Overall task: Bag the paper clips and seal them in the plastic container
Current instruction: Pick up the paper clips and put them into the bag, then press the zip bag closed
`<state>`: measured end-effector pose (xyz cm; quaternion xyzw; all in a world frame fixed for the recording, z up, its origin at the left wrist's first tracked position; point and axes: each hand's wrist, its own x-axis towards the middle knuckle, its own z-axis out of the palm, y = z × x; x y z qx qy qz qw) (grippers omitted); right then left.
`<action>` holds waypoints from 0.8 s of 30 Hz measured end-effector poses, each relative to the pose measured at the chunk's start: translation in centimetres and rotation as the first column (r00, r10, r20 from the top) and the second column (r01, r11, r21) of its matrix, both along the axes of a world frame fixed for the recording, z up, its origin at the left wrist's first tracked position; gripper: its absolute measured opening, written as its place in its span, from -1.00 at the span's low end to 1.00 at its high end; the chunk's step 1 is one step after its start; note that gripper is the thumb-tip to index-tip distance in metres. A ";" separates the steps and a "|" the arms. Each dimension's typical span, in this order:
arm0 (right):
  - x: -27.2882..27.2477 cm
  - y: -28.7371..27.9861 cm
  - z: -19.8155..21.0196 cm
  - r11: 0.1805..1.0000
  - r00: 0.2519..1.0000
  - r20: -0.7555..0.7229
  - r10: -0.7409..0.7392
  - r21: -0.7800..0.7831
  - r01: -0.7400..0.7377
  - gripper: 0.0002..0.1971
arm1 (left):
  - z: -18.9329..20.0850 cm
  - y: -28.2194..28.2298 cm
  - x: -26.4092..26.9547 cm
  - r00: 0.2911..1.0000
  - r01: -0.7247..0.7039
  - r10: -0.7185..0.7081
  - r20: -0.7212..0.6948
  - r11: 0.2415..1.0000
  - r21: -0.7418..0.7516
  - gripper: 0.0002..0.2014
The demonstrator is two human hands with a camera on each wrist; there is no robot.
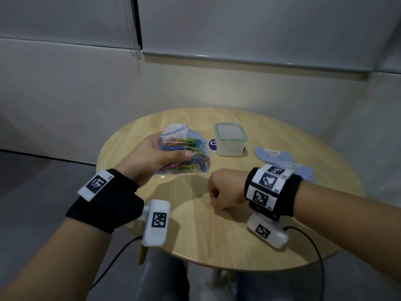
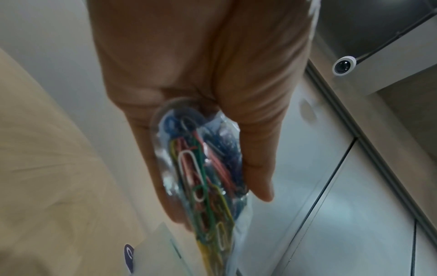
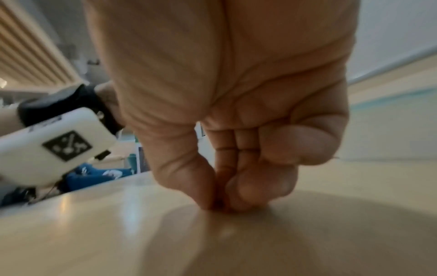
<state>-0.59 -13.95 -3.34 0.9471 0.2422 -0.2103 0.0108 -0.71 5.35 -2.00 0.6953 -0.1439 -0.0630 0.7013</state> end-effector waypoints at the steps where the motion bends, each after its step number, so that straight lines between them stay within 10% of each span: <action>1: -0.1 -0.1 0.1 1.000 0.999 0.036 0.022 -0.016 -0.021 -0.82 | 0.0 -0.1 0.0 1.000 -0.002 0.002 -0.001 1.000 0.005 -0.57; 8: 1.8 -2.6 9.5 0.947 0.894 0.423 -0.152 0.320 0.010 -0.94 | 0.9 -1.0 -0.1 1.000 0.016 -0.015 0.001 0.999 -0.048 -0.52; 13: 1.6 -0.3 14.0 0.685 0.897 0.399 -0.190 0.708 -0.170 -0.92 | 1.7 -2.3 -0.5 0.997 0.073 -0.072 0.022 0.997 -0.005 -0.53; 20: 1.5 0.3 14.5 0.856 0.953 0.302 -0.002 0.493 -0.154 -0.87 | 2.0 -3.0 -0.9 0.994 0.105 -0.106 0.021 0.994 0.038 -0.55; 24: 1.5 -0.9 14.4 0.783 0.960 0.270 -0.082 0.613 -0.106 -0.81 | 2.1 -2.9 -0.9 0.995 0.103 -0.103 0.016 0.995 -0.013 -0.60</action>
